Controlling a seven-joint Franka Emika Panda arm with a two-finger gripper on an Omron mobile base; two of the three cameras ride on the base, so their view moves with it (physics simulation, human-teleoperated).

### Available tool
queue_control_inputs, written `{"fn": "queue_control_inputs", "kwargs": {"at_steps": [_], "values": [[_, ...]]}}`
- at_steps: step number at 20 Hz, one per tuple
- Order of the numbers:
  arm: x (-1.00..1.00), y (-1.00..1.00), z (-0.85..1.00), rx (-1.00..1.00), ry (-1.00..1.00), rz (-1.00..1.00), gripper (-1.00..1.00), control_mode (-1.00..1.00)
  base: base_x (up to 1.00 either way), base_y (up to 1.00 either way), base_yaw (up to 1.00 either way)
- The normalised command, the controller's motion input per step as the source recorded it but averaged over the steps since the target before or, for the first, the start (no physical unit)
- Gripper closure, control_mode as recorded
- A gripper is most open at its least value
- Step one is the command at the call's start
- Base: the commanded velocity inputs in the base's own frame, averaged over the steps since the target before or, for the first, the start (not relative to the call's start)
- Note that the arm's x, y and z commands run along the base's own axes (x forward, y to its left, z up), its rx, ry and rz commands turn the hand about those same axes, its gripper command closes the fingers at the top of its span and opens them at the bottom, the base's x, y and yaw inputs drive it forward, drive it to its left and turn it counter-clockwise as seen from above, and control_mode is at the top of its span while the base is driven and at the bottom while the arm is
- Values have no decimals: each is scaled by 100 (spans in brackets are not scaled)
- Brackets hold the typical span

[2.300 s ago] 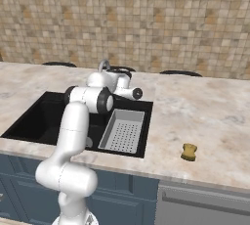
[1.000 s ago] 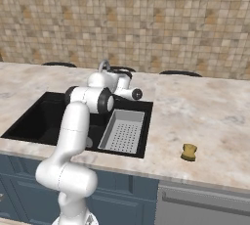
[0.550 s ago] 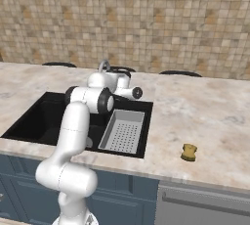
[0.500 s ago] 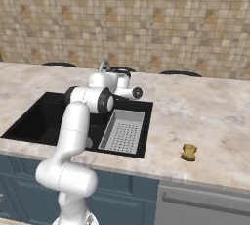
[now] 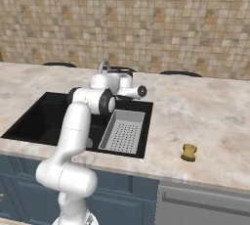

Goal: Soak the sponge with water for a few seconds and then drop it inside the sink.

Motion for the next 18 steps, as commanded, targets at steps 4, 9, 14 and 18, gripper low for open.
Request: {"fn": "queue_control_inputs", "kwargs": {"at_steps": [4, 9, 14, 18], "values": [[11, -66, -54, 0, 2, -3, -100, -100, 0, 0, 0], [6, -63, -55, 0, 2, -4, -100, -100, 0, 0, 0], [4, -47, -50, -3, 11, -8, -100, -100, 0, 0, 0], [2, -18, -56, -12, 15, -15, -100, -100, 0, 0, 0]]}}
